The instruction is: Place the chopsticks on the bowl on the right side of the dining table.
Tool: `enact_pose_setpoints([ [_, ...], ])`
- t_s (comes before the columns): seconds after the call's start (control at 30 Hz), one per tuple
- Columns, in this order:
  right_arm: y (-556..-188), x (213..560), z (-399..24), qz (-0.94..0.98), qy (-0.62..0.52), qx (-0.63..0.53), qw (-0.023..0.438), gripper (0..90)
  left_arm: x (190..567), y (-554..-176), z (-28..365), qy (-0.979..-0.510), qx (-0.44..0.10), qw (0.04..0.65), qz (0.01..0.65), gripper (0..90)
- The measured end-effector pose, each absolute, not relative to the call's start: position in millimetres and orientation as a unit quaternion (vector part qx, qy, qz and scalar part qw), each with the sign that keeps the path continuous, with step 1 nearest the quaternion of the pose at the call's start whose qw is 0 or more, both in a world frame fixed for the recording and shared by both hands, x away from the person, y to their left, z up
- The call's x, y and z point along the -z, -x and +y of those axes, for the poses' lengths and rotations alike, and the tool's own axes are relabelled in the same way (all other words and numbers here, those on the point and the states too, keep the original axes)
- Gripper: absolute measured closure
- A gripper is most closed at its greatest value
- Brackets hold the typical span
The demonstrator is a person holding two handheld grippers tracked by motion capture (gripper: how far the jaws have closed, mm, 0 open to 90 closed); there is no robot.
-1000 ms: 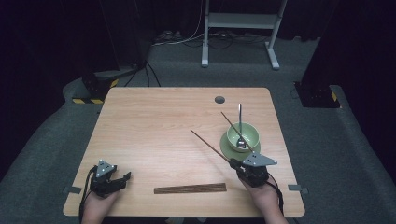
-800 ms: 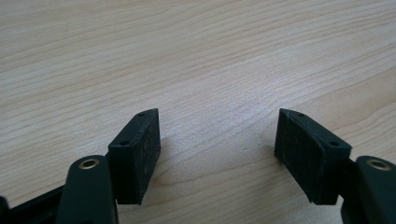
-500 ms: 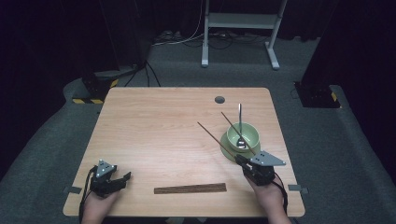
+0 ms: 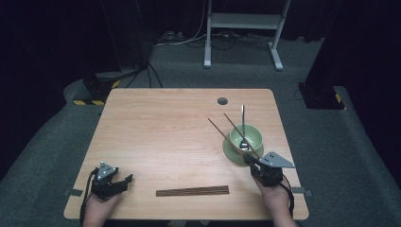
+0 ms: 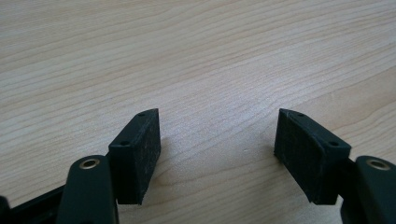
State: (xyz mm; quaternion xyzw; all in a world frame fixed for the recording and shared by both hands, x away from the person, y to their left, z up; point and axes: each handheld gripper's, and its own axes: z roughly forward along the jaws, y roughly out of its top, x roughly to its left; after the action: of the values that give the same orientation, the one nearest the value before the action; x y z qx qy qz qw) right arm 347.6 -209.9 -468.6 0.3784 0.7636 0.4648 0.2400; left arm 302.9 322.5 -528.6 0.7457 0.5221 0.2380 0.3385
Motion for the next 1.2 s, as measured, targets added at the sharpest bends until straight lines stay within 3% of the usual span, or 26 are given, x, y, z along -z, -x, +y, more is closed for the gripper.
enact_pose_setpoints([
  [1.2,-355.8,478.1,-225.1,0.743,-0.430,-0.440,0.265,83.7,528.5,-302.8,322.6,-0.747,-0.238,0.337,0.521,31.6],
])
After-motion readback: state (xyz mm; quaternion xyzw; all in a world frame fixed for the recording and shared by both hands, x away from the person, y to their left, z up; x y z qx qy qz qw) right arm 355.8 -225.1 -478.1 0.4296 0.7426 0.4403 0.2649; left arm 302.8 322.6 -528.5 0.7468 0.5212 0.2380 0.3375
